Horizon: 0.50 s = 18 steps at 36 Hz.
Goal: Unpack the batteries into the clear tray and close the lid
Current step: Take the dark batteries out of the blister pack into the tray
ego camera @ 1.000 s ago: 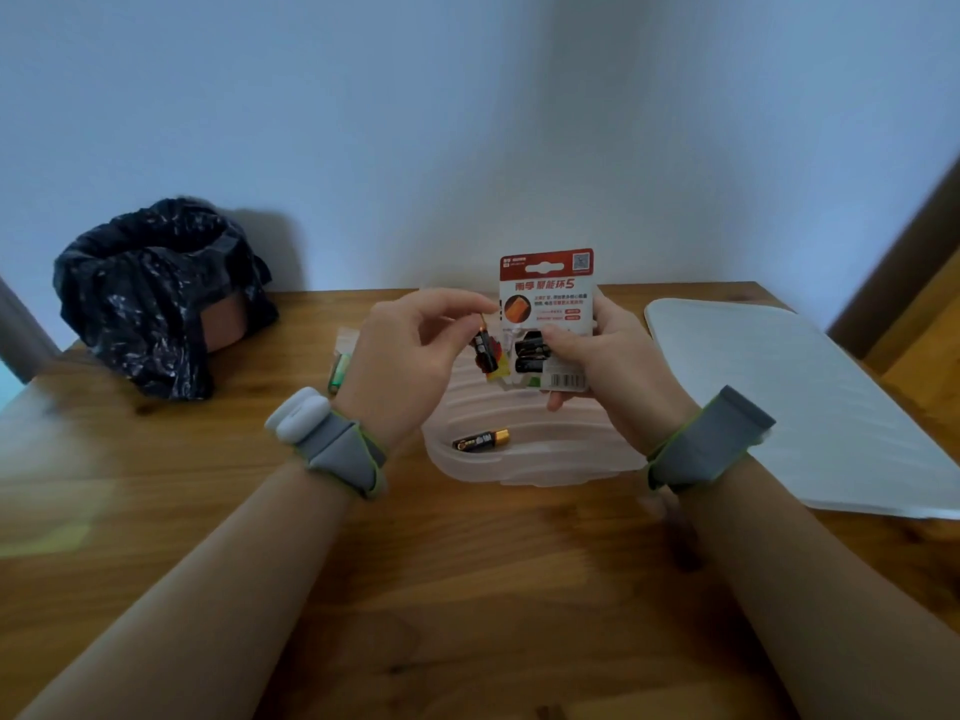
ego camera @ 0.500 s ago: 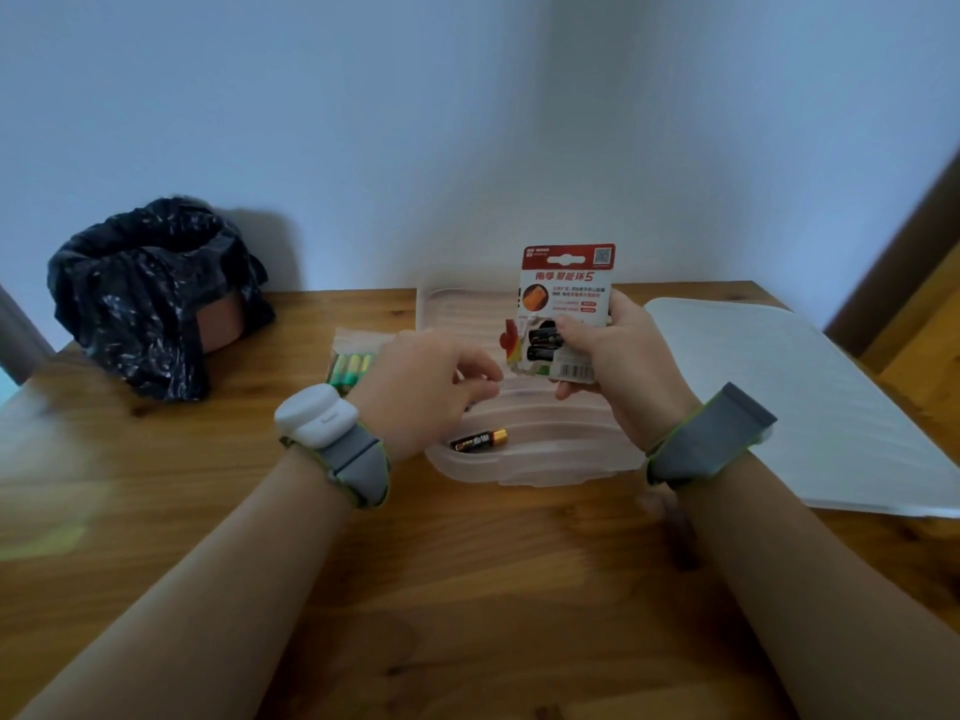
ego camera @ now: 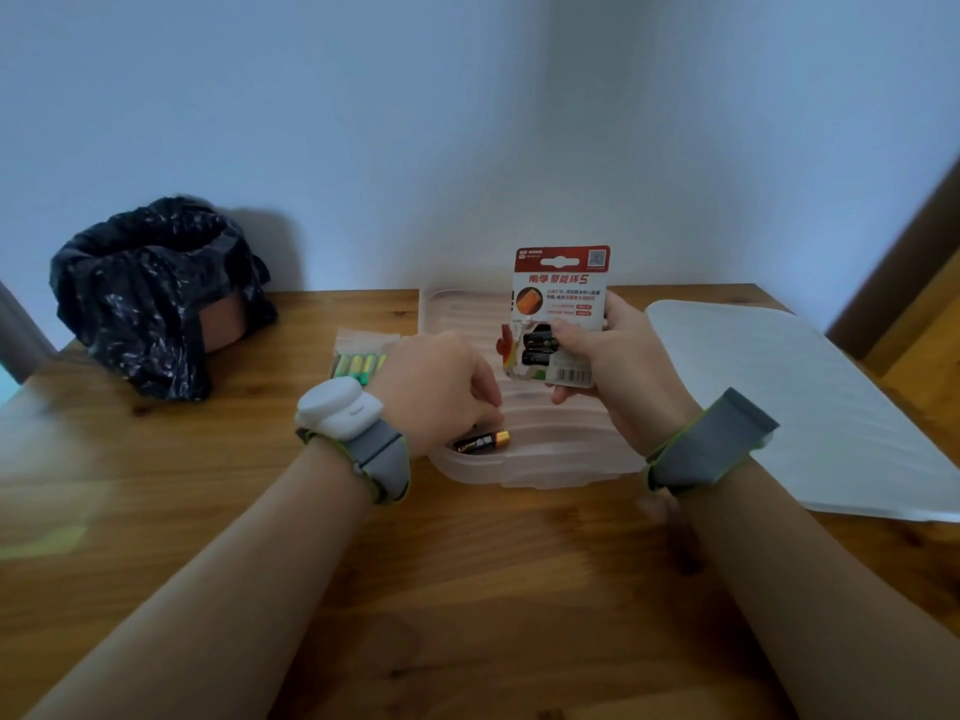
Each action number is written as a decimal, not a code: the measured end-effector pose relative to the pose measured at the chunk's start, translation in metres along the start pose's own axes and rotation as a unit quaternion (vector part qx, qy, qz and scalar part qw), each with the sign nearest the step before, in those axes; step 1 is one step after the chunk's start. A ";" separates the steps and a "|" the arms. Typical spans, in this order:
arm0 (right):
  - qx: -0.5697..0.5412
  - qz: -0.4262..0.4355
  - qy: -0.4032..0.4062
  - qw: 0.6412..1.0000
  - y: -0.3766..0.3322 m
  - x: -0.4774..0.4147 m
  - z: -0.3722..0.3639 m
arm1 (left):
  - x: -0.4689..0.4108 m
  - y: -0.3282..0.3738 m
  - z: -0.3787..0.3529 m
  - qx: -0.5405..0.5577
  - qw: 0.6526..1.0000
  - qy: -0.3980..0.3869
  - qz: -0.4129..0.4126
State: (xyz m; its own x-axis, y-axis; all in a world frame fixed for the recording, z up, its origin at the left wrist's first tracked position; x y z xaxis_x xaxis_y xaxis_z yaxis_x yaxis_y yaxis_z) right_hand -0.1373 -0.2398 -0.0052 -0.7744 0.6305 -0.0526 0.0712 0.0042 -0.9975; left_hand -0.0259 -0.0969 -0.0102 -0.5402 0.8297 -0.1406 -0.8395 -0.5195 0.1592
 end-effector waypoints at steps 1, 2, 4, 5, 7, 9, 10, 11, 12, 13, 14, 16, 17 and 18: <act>0.000 -0.002 0.000 1.000 0.000 0.000 0.000 | 0.000 0.000 0.000 -0.005 1.000 -0.002 0.000; 0.000 -0.003 0.000 1.000 0.000 0.000 0.000 | -0.001 0.001 -0.001 -0.010 1.000 -0.004 -0.001; 0.001 -0.003 -0.001 1.000 0.000 0.000 -0.001 | -0.001 0.001 -0.001 -0.014 1.000 -0.009 -0.003; 0.000 -0.003 -0.001 1.000 0.000 0.000 -0.001 | -0.001 0.000 -0.001 -0.011 1.000 -0.011 -0.004; -0.001 -0.003 -0.002 1.000 0.000 0.000 -0.001 | 0.000 -0.001 -0.001 0.008 1.000 -0.002 -0.010; -0.005 -0.003 -0.003 1.000 0.000 0.000 -0.001 | 0.003 -0.003 0.000 0.038 0.999 0.030 -0.010; -0.007 -0.004 -0.004 1.000 0.000 0.000 0.000 | 0.004 -0.003 0.001 0.050 0.997 0.052 -0.006; -0.010 -0.007 -0.006 1.000 0.000 0.000 -0.001 | 0.005 -0.005 0.002 0.061 0.995 0.073 0.000; -0.012 -0.010 -0.005 1.000 0.000 0.001 -0.001 | 0.006 -0.006 0.003 0.072 0.993 0.098 0.004; -0.012 -0.012 -0.005 1.000 0.000 0.001 -0.001 | 0.006 -0.007 0.003 0.082 0.989 0.124 0.009; -0.011 -0.013 -0.005 1.000 0.000 0.001 -0.001 | 0.007 -0.008 0.005 0.092 0.984 0.151 0.013; -0.010 -0.015 -0.008 1.000 0.000 0.001 -0.002 | 0.008 -0.010 0.008 0.117 0.971 0.209 0.021; -0.012 -0.016 -0.010 1.000 0.000 0.001 -0.002 | 0.008 -0.009 0.009 0.126 0.964 0.232 0.021; -0.013 -0.016 -0.012 1.000 0.000 0.001 -0.002 | 0.009 -0.008 0.012 0.135 0.959 0.249 0.017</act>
State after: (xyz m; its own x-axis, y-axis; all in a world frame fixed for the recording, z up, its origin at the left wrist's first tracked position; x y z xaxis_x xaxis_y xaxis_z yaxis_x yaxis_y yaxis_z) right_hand -0.1372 -0.2378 -0.0052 -0.7914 0.6109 -0.0224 0.0621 0.0439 -0.9971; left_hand -0.0234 -0.0835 -0.0011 -0.5843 0.5779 -0.5698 -0.8115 -0.4174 0.4089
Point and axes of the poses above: each hand's wrist, its own x-axis away from the middle knuckle, its own z-axis out of the back of the hand, y = z × x, the point moved 2 cm from there along -x, towards the middle knuckle, and after that the axes turned 8 degrees about -x, right-handed, at the moved point
